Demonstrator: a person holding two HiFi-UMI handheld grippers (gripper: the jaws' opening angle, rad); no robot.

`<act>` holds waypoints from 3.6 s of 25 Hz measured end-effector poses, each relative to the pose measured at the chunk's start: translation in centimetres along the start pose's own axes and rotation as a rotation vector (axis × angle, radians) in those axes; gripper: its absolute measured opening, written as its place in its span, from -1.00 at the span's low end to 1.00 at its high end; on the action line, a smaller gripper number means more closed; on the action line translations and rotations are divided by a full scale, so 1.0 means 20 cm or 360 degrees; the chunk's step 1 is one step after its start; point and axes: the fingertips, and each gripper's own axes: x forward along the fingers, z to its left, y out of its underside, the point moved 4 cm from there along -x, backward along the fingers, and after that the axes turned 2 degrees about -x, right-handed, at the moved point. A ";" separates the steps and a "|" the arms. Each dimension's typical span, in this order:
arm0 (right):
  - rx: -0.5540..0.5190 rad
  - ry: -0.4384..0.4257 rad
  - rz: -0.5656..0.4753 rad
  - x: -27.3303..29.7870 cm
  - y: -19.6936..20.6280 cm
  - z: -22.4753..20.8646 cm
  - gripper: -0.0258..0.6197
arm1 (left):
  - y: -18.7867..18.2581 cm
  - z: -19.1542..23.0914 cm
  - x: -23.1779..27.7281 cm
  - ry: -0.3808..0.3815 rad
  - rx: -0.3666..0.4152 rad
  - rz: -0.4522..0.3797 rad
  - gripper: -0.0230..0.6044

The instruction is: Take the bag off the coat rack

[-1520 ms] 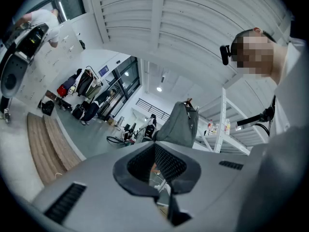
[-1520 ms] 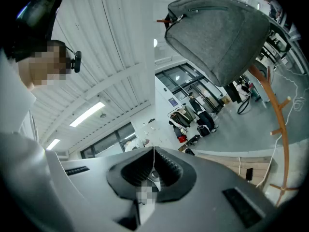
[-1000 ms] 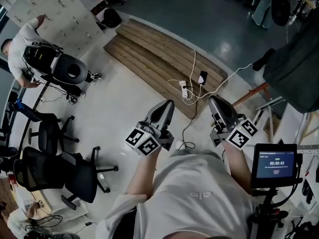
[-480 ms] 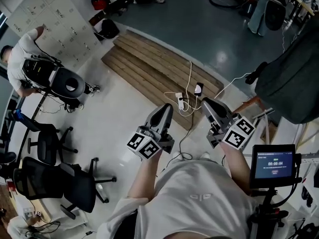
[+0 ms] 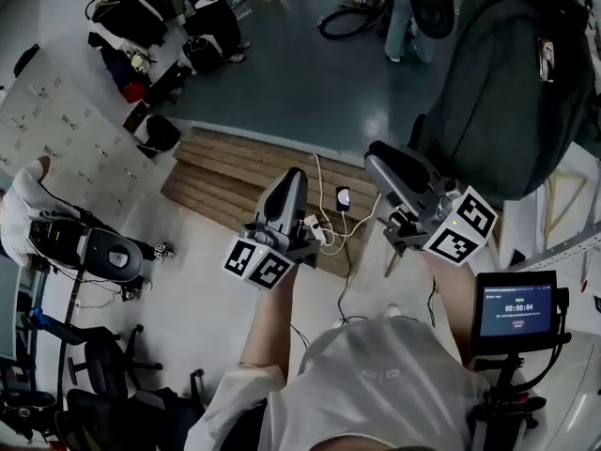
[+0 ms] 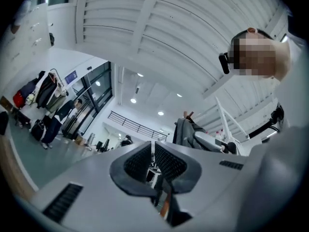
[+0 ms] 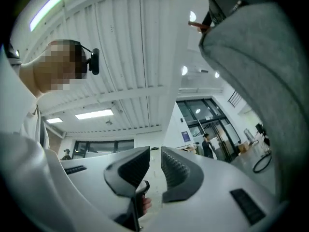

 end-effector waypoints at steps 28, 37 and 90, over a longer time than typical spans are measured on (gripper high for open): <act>-0.0784 0.1315 -0.0217 -1.54 -0.97 -0.64 -0.09 | 0.41 -0.70 1.27 0.0684 0.0068 0.0089 -0.13; -0.0606 0.1260 -0.0068 -1.53 -0.76 -0.85 0.28 | 0.52 -0.74 1.24 0.0692 0.0206 0.0183 0.01; -0.0637 0.1124 -0.0311 -1.24 -0.79 -0.55 -0.20 | 0.26 -0.86 1.07 0.0564 0.0148 -0.0211 -0.54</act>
